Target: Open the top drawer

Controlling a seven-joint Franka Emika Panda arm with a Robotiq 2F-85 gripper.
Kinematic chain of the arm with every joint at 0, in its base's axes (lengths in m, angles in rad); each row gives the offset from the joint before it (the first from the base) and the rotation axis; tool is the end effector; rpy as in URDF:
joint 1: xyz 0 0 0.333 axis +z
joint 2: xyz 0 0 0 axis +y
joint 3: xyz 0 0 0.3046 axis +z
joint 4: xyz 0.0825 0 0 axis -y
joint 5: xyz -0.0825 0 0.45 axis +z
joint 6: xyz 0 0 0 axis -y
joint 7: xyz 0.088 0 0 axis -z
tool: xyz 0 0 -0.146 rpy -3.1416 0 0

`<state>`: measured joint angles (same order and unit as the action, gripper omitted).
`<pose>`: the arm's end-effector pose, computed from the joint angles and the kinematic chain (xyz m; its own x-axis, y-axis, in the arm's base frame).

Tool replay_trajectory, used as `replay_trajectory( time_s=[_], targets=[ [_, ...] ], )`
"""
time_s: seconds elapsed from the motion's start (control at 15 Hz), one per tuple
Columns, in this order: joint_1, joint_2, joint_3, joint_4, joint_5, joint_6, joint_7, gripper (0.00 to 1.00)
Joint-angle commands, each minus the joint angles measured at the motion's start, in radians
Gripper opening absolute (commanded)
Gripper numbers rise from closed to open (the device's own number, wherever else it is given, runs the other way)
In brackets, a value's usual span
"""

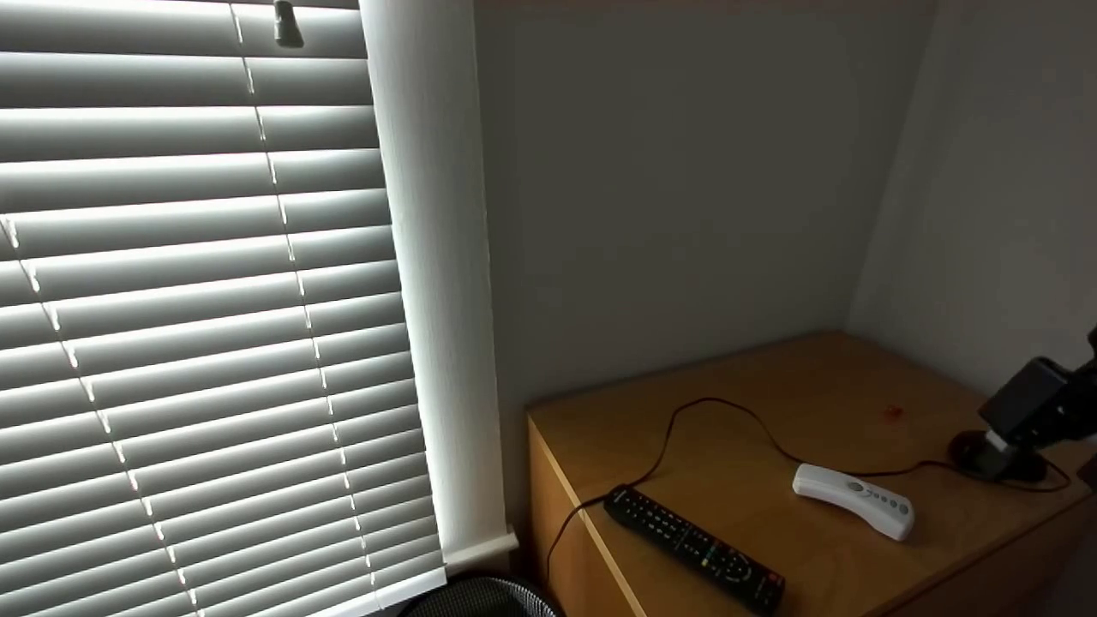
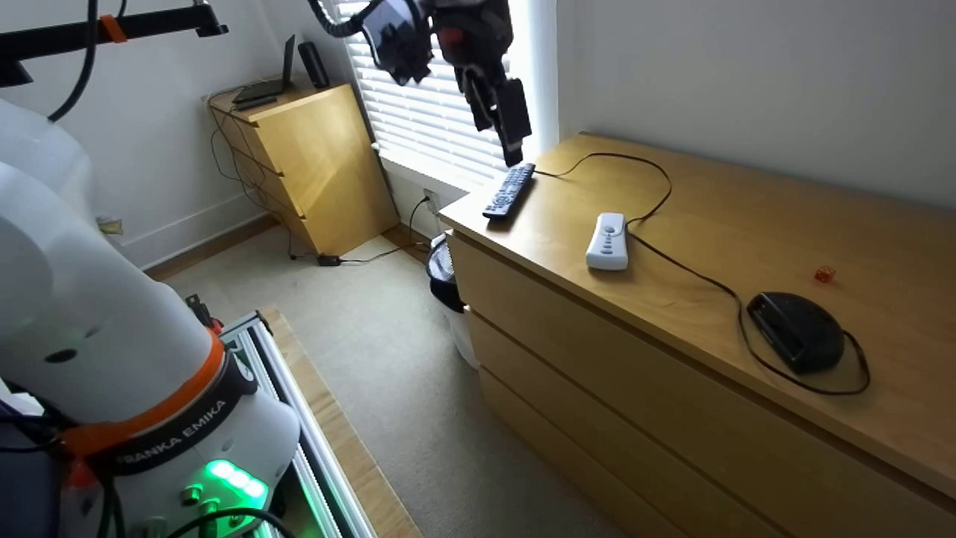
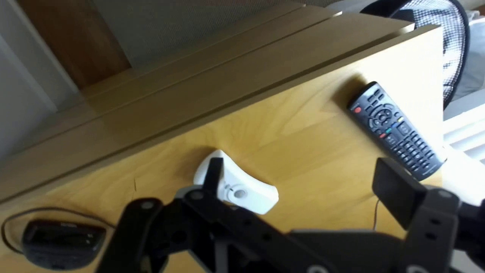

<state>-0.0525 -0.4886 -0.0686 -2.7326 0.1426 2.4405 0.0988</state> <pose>0.4458 -0.0457 0.2985 0.9326 -0.3186 0.1696 -0.2928 -0.9426 -0.1603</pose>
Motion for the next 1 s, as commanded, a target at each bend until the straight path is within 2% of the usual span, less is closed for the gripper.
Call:
replay_trajectory(
  time_s=[0.0, 0.2, 0.4, 0.6, 0.67, 0.73, 0.93],
  targets=[
    [0.004, 0.085, -0.122, -0.045, 0.128, 0.156, -0.088, 1.00],
    [0.045, 0.158, -0.254, -0.067, 0.279, 0.278, -0.226, 1.00],
    [0.122, 0.248, -0.391, -0.057, 0.527, 0.347, -0.478, 1.00],
    [0.151, 0.345, -0.466, -0.052, 0.743, 0.332, -0.724, 1.00],
    [0.142, 0.383, -0.475, -0.051, 0.787, 0.292, -0.768, 1.00],
    [0.118, 0.314, -0.439, -0.052, 0.696, 0.310, -0.672, 1.00],
    [0.118, 0.347, -0.441, -0.035, 0.710, 0.308, -0.692, 1.00]
  ],
)
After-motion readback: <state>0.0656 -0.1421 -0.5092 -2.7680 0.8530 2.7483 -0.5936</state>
